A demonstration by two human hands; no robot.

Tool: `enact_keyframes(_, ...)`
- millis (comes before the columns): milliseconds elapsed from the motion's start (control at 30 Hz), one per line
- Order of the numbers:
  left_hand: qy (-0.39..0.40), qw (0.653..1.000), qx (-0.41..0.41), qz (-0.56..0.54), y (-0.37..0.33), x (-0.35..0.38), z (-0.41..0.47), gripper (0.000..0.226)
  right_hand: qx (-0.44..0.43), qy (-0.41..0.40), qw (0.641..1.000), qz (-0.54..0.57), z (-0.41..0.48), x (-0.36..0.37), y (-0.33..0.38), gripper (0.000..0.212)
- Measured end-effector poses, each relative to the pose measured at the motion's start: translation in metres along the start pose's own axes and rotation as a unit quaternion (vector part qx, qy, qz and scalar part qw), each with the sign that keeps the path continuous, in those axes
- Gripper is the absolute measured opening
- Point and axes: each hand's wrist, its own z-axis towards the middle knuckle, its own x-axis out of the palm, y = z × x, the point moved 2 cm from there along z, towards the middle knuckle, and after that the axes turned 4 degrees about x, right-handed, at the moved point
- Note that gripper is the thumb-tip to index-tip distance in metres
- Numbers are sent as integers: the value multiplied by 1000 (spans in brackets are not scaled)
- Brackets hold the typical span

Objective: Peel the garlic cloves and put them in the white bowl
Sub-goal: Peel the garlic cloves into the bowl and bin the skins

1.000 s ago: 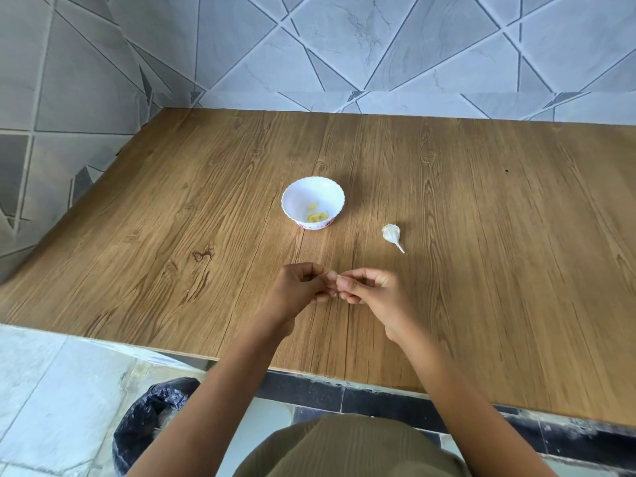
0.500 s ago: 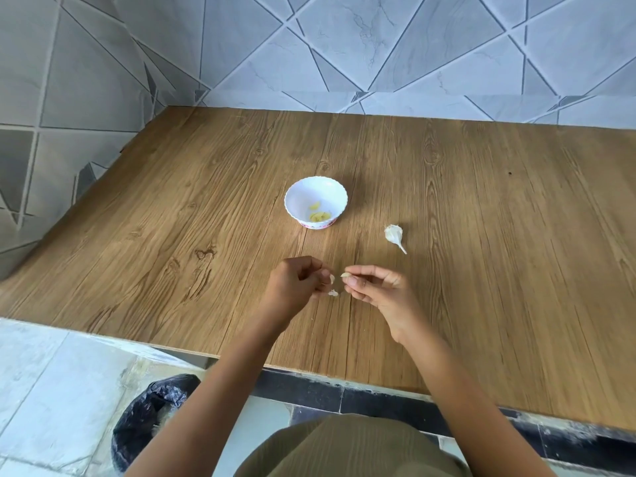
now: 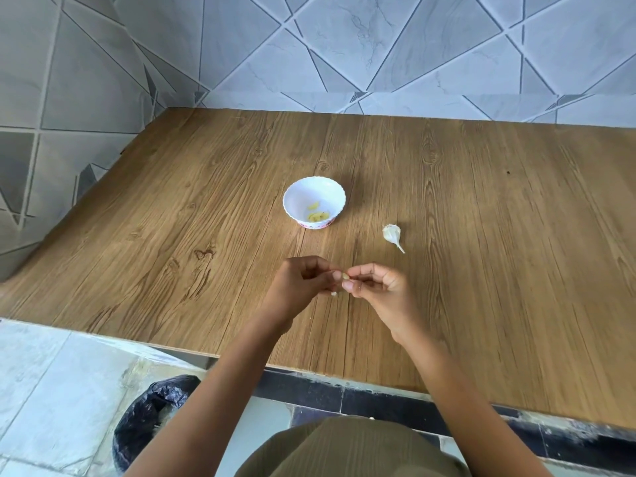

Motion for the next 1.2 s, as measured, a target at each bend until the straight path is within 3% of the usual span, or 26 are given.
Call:
enact_keyframes(167,24,999,-29,-31,4,0,2,8,-26,22,999,-26,0,-1,1,12)
enact_keyframes(267,25,1000,-18,6,6,0,2,11,-3,20,1000,-9,-1,1,1,10)
enact_keyframes(400,10,998,-10,56,8,1,2,14,32,8,999,0,1,3,0,10)
enact_keyframes(467,-25,998,-14,59,10,-3,2,10,2,-6,998,-62,0,2,-3,11)
enact_keyframes(533,-87,992,-12,86,15,-18,6,8,-92,-39,969,-228,-1,-1,-6,14)
enact_keyframes(600,-151,978,-11,141,25,-39,16,7,-192,-74,903,-378,-4,-3,-9,22)
enact_keyframes(667,-200,958,-22,202,31,-60,26,7,-225,-85,850,-469,-4,-5,-16,31)
enact_keyframes(733,-214,946,-34,241,36,-73,34,7,-204,-84,823,-523,-4,-7,-29,43)
enact_keyframes(900,-164,924,-3,346,34,-71,39,8,-152,-88,799,-575,-8,-7,-38,51)
enact_keyframes(1033,-172,902,102,381,20,-58,27,14,-144,-82,808,-565,-9,-6,-38,54)
enact_keyframes(1200,42,906,185,378,16,-16,14,20,-143,-91,823,-542,-12,-6,-35,46)
